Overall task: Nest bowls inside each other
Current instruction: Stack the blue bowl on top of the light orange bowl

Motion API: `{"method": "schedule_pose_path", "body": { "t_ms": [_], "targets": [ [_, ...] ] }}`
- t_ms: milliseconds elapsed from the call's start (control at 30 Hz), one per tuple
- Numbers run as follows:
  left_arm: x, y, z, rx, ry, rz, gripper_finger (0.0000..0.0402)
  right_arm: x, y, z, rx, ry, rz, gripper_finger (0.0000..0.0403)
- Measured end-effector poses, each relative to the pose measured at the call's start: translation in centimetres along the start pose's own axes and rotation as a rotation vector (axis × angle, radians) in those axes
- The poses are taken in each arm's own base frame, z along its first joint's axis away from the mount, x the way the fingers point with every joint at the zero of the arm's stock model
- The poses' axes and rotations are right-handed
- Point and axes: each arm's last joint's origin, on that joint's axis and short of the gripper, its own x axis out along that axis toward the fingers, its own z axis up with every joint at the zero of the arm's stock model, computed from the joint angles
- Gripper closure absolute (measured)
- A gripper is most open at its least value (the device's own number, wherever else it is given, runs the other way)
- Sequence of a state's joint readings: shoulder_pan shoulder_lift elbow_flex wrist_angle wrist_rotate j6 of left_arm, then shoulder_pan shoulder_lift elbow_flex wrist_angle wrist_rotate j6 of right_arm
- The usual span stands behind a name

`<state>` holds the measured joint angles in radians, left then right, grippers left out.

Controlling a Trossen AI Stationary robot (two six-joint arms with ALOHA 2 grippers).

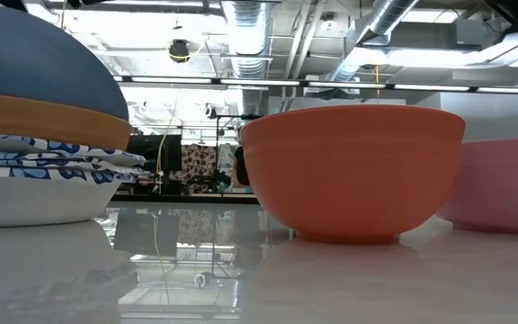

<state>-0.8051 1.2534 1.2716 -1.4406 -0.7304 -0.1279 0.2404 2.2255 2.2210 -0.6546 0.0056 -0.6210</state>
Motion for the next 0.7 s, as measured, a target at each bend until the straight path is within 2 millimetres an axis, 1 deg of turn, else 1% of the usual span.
{"method": "schedule_pose_path", "body": {
  "t_ms": [67, 133, 233, 300, 333, 400, 500, 633, 700],
  "targets": [
    [-0.6, 0.7, -0.8, -0.115, -0.036, 0.02, 0.0138, 0.0, -0.4, 0.3, 0.031, -0.044, -0.02, 0.0217],
    [-1.3, 1.5, -1.5, -0.268, -0.086, 0.023, 0.0138, 0.1, -0.9, 0.6, 0.069, -0.117, -0.045, 0.0221],
    [-2.4, 2.4, -2.7, -0.431, -0.157, -0.004, 0.0138, 1.3, -0.8, 0.7, 0.084, -0.185, -0.079, 0.0229],
    [-3.1, 2.9, -3.5, -0.505, -0.207, -0.026, 0.0138, 2.3, -0.6, 0.4, 0.083, -0.185, -0.081, 0.0236],
    [-3.4, 3.1, -3.8, -0.533, -0.226, -0.035, 0.0138, 3.0, -0.5, 0.3, 0.086, -0.208, -0.096, 0.024],
    [-3.8, 3.4, -4.3, -0.58, -0.262, -0.049, 0.0138, 3.4, -0.5, 0.3, 0.095, -0.218, -0.102, 0.0247],
    [-4.1, 3.8, -4.7, -0.617, -0.293, -0.053, 0.0138, 4.5, -0.4, 0.1, 0.099, -0.26, -0.109, 0.0257],
    [-4.2, 3.8, -4.8, -0.622, -0.303, -0.061, 0.0138, 6.5, 0.4, -0.9, 0.111, -0.229, -0.084, 0.0267],
    [-4.1, 3.7, -4.7, -0.608, -0.3, -0.058, 0.0138, 6.8, 0.7, -1.3, 0.125, -0.204, -0.065, 0.027]
  ]
}}
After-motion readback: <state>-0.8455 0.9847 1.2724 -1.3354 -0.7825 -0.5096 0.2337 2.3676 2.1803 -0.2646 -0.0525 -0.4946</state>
